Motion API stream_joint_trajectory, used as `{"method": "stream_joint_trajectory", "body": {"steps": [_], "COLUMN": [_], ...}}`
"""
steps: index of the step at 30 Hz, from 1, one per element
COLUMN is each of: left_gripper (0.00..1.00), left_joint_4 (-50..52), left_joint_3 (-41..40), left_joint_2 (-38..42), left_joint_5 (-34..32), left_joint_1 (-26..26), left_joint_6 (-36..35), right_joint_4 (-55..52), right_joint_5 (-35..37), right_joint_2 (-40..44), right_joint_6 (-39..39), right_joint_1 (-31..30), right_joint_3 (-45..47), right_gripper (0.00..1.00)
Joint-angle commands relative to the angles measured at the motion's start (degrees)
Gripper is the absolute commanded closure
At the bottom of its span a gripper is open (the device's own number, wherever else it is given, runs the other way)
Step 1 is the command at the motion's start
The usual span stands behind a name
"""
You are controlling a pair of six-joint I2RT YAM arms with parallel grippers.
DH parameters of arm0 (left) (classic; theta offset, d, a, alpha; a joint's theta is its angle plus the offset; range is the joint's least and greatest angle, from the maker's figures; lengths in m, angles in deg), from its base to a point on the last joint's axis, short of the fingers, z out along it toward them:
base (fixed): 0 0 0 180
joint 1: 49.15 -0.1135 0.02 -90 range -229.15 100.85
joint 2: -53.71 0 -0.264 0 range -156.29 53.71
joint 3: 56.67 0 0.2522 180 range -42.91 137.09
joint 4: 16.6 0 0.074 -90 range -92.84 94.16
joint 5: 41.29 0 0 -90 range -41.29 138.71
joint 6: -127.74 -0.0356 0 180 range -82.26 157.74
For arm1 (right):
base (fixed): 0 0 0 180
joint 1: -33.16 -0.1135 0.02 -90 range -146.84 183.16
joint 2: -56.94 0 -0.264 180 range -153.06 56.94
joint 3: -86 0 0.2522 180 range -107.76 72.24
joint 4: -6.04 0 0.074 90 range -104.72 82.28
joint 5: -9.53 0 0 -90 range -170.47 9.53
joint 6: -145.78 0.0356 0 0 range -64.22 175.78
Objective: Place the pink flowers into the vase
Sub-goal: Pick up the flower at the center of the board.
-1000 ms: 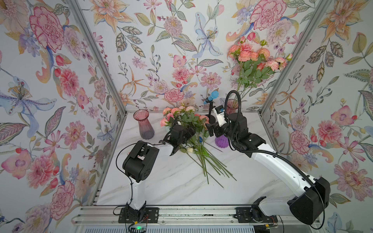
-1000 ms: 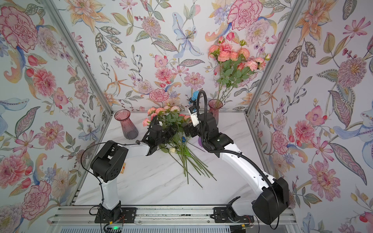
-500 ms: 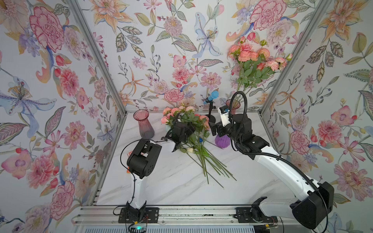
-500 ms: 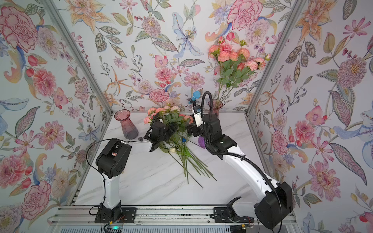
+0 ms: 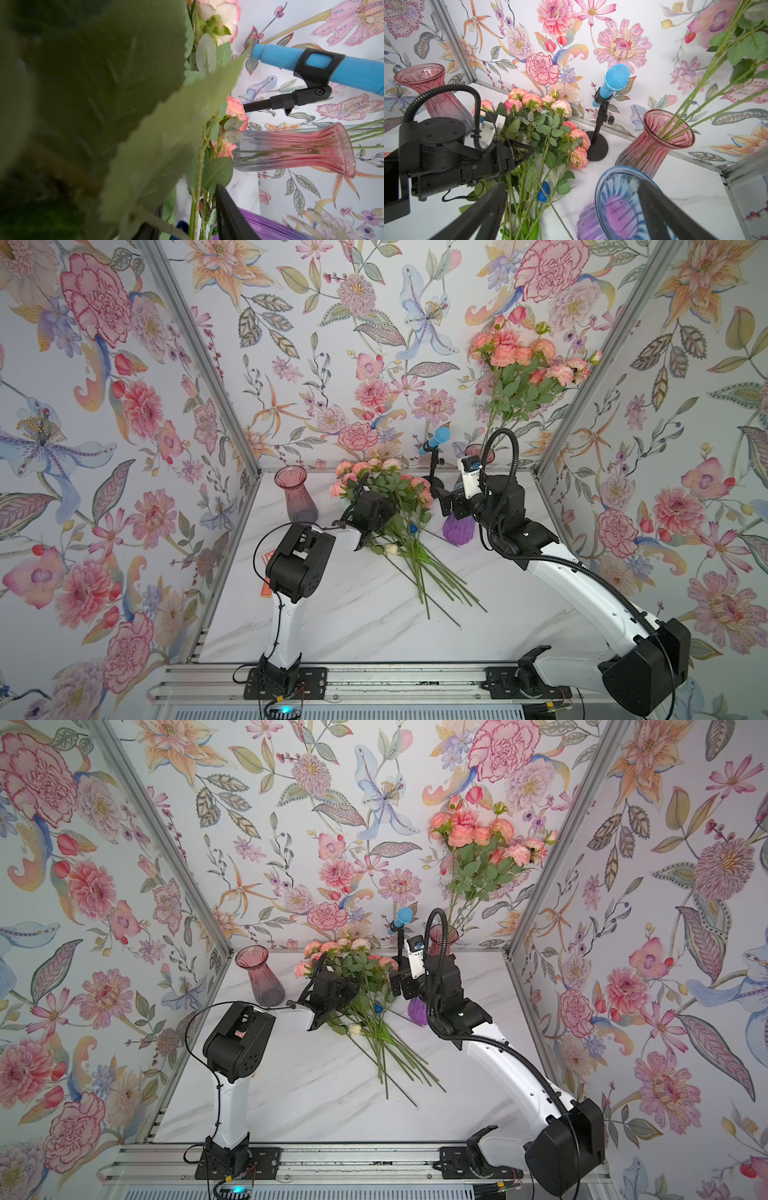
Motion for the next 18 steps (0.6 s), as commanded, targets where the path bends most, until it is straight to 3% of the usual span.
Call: {"method": "stream_joint_trajectory", "body": {"steps": [1,7,18], "left_gripper": [0.64,0.84,0.98], "left_joint_4": [0.7,0.9,-0.1], "left_joint_3": [1.5,1.4,0.7], "left_joint_2": [-0.2,0.9,4.1], "left_joint_5": [-1.8,-1.9,-2.3], "left_joint_1": [-0.5,-0.5,-0.8], "left_joint_6": [-1.1,-2.5,-5.1], "right_joint_4": [2.0,2.0,0.9], "right_joint_5": [0.1,0.0,-0.5], "right_joint_2": [1.1,1.5,2.6], "right_joint_6": [1.2,1.7,2.3], "right_joint_1": [0.2,0.1,0.2], "right_joint_3": [0.4,0.5,0.2], "right_gripper": [0.01,0.01,0.01]}}
